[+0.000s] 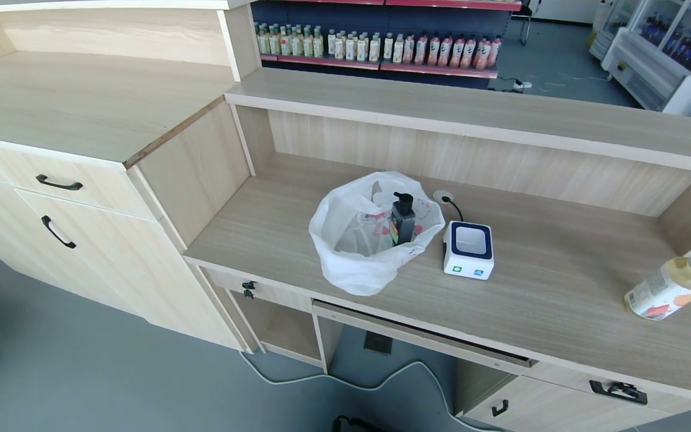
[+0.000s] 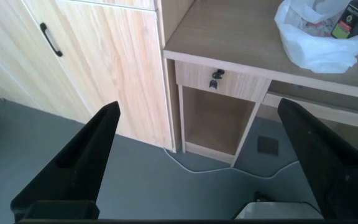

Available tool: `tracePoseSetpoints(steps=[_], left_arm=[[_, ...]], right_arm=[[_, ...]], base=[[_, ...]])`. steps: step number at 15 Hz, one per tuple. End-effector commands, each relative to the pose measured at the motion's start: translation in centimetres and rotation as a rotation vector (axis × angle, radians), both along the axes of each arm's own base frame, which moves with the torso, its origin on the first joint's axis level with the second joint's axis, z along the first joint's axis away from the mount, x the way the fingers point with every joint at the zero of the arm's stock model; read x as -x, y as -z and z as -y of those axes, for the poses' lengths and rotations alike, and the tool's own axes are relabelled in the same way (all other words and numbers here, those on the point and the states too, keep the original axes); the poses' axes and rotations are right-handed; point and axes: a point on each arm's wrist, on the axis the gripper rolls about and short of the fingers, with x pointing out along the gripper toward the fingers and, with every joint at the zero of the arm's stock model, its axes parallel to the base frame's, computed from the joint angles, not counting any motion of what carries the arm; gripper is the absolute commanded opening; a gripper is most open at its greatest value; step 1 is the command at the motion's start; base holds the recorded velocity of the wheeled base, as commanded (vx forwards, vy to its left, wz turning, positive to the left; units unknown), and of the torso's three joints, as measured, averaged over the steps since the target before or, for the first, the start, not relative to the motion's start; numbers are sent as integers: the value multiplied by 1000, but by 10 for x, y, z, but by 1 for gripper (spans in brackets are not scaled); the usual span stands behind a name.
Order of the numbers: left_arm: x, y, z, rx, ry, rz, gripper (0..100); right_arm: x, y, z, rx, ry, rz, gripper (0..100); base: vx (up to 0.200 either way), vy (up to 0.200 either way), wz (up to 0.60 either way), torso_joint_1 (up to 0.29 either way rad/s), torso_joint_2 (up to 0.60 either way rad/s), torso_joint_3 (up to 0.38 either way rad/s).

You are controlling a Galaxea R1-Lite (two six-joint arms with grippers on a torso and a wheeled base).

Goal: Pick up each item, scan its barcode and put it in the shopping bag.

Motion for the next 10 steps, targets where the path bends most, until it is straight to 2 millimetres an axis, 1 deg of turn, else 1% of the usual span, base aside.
tracePoseSetpoints(steps=[1,4,10], left_arm=[[0,0,0,0,0,1,100],[0,0,0,0,0,-1,100],[0,0,0,0,0,1,100]], right_arm=[[-7,21,5,-42,-3,-55,100],[-9,23,5,-56,-45,-44,100],[-10,19,6,-49,-76,-5,100]], base=[[0,0,0,0,0,0],[0,0,0,0,0,0],[0,0,0,0,0,0]])
